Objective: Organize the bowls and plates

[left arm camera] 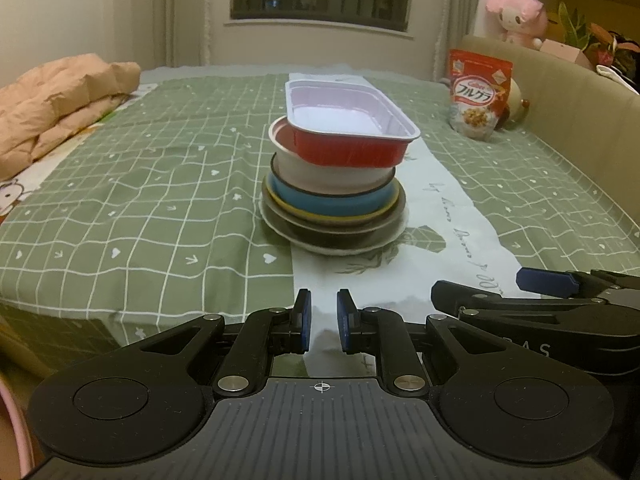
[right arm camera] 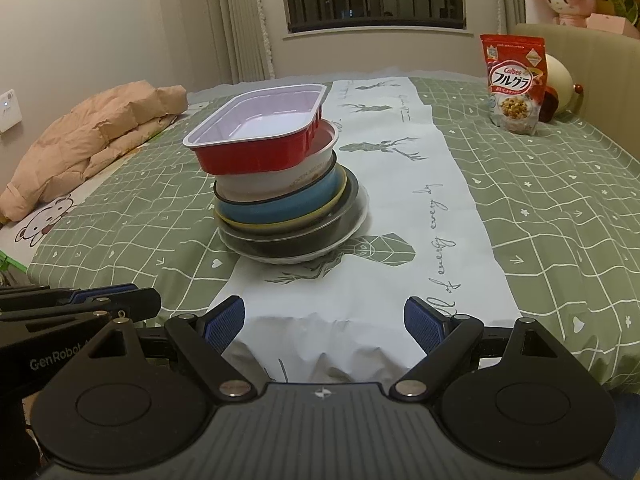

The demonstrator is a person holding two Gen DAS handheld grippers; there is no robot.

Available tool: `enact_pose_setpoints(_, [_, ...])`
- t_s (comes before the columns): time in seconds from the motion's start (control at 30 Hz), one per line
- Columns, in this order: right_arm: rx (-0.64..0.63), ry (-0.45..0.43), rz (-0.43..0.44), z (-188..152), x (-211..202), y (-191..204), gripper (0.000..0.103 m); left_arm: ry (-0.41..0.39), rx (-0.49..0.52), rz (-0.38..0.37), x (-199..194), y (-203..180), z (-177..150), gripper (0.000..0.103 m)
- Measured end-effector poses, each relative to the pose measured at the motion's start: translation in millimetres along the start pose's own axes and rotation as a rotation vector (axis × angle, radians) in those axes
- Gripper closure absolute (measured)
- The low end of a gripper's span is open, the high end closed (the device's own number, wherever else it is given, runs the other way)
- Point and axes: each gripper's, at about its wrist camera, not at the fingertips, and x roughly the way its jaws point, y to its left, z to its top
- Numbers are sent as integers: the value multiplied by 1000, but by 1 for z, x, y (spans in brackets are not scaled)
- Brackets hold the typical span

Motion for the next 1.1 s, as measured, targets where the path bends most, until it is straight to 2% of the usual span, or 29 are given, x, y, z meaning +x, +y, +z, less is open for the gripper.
enact_pose_setpoints(1.1, [-11, 2, 4, 0, 1, 3, 15, 3, -27, -31, -2, 4, -2, 85])
